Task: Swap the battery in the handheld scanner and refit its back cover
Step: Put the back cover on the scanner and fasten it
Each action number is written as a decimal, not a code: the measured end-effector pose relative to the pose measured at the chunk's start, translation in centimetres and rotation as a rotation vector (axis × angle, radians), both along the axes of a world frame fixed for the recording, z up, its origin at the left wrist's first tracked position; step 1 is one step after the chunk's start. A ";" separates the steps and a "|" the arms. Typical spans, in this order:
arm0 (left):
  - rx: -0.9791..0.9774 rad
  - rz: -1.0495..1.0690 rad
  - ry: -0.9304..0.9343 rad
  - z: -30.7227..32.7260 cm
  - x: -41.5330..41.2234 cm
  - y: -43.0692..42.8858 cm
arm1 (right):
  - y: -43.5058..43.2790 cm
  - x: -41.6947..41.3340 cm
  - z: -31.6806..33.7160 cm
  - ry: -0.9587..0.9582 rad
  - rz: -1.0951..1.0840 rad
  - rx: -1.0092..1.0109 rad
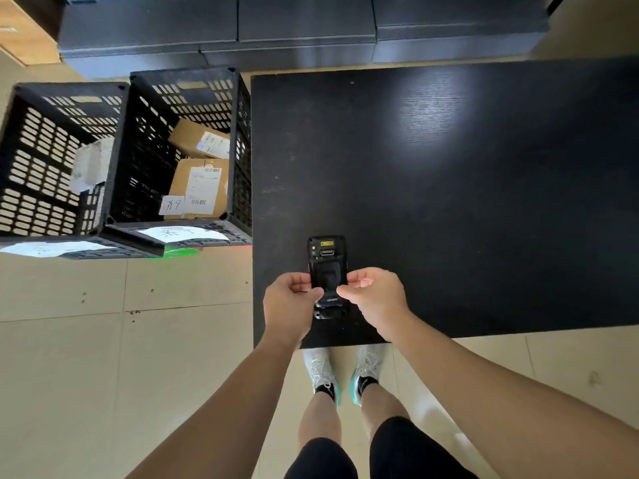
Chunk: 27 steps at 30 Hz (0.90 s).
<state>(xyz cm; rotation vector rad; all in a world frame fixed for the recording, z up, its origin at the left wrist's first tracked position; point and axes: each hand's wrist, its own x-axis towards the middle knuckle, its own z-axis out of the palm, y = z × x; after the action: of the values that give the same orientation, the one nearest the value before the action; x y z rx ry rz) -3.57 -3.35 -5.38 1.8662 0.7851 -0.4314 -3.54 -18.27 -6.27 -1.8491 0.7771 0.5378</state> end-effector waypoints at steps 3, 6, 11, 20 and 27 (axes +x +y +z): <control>0.002 -0.014 -0.005 -0.2 0.0 0.1 | 0.0 -0.1 -0.3 -0.001 0.000 -0.006; -0.004 -0.021 -0.010 -0.4 -0.2 0.2 | -0.1 -0.3 -0.3 -0.007 0.010 -0.007; -0.004 -0.042 -0.027 -0.6 -0.7 0.4 | -0.1 -0.9 -0.2 -0.017 0.040 -0.027; 0.062 -0.076 -0.030 -0.7 -0.8 0.3 | 0.3 -1.2 0.0 -0.047 0.052 -0.073; 0.102 -0.078 -0.033 -0.3 -1.1 -0.2 | 0.9 -1.5 0.1 -0.070 0.034 -0.118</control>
<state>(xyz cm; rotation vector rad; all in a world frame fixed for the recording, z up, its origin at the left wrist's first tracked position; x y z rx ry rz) -4.66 -3.59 -5.69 1.9985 0.7262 -0.4152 -5.05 -17.40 -6.21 -1.9822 0.7449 0.4545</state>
